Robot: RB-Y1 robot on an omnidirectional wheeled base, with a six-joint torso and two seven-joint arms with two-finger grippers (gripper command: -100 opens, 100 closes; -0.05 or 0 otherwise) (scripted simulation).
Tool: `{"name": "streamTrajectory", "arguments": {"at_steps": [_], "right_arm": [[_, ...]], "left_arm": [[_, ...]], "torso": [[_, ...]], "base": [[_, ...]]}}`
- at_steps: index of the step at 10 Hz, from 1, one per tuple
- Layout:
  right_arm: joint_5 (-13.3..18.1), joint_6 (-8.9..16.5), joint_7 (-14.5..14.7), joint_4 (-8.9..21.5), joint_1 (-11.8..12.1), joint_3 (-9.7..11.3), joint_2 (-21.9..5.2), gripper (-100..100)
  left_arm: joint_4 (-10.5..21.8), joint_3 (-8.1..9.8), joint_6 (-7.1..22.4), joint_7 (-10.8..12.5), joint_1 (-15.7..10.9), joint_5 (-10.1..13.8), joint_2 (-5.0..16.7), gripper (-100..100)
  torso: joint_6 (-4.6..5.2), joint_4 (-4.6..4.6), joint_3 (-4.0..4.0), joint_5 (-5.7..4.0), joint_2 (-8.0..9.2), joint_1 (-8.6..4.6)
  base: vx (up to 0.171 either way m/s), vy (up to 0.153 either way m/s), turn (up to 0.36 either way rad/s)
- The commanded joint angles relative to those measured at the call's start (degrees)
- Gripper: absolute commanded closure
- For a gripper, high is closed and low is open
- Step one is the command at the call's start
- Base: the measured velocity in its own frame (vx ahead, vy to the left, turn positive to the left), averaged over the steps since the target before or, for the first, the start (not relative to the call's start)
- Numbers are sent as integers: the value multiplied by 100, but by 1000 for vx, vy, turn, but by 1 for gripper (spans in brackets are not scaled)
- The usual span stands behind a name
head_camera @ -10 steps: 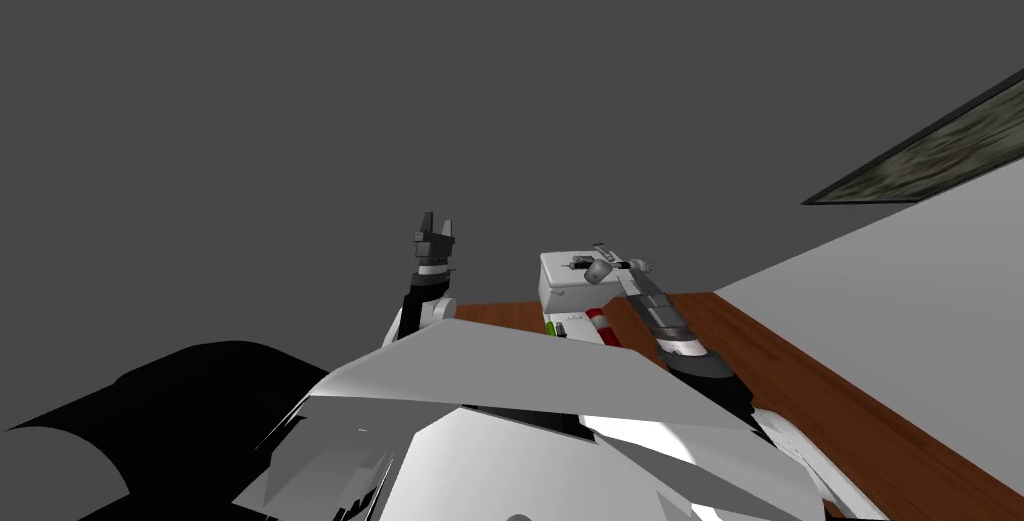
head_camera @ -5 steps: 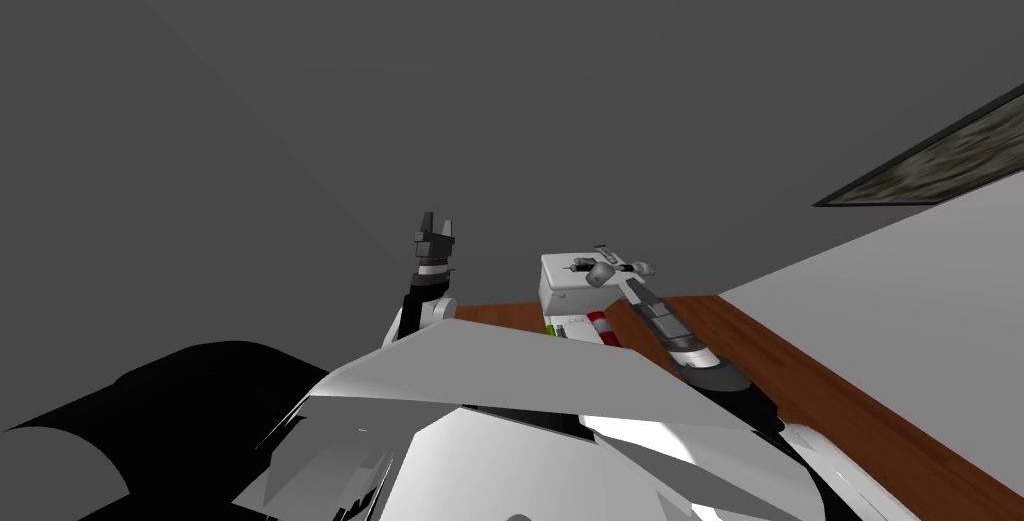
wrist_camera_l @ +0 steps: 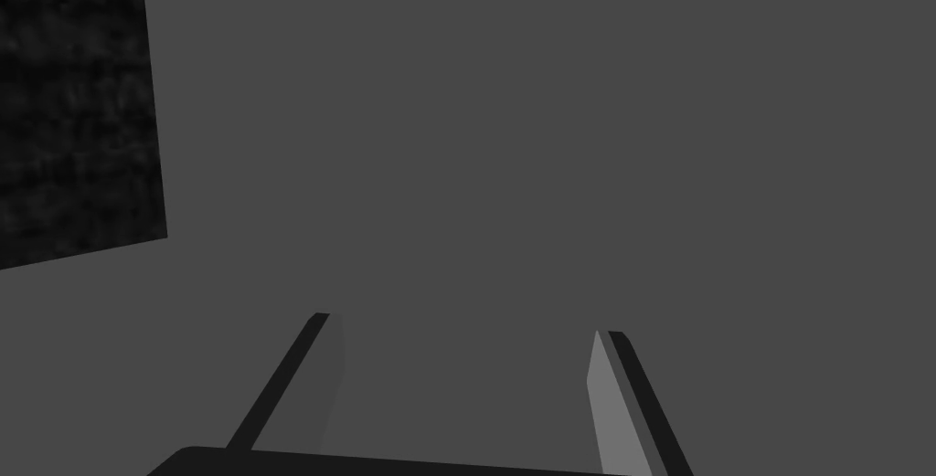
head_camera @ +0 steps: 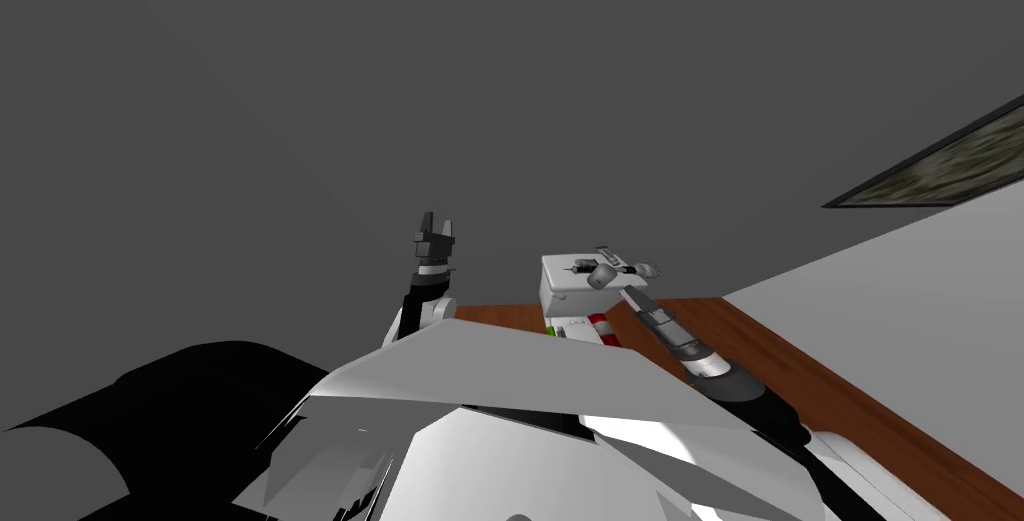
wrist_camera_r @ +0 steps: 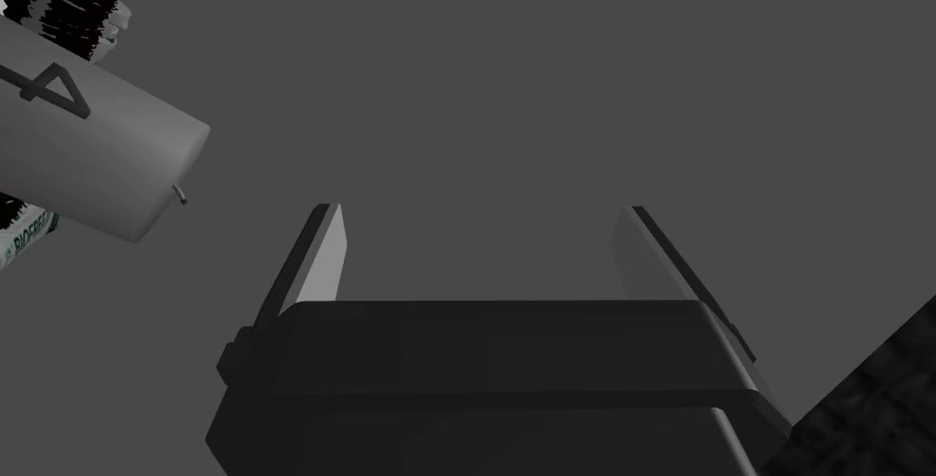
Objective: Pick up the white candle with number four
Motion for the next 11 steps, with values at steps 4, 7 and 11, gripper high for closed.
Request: {"name": "streamTrajectory", "arguments": {"at_steps": [4,7,11], "right_arm": [[177,-152,-73,192,224,-88,-664,-100],[356,-294,-120,388,442,-181,-1192,-100],[550,-413,-147,600,658,-283,-1806,-100]], "left_arm": [[0,0,0,0,0,0,0,0],[0,0,0,0,0,0,0,0],[0,0,0,0,0,0,0,0]], "torso": [[-1,-1,-4,0,-6,-1],[0,-1,-2,0,-4,1],[0,0,1,0,1,0]], "base": [[24,-2,12],[27,-3,31],[17,-3,31]]}}
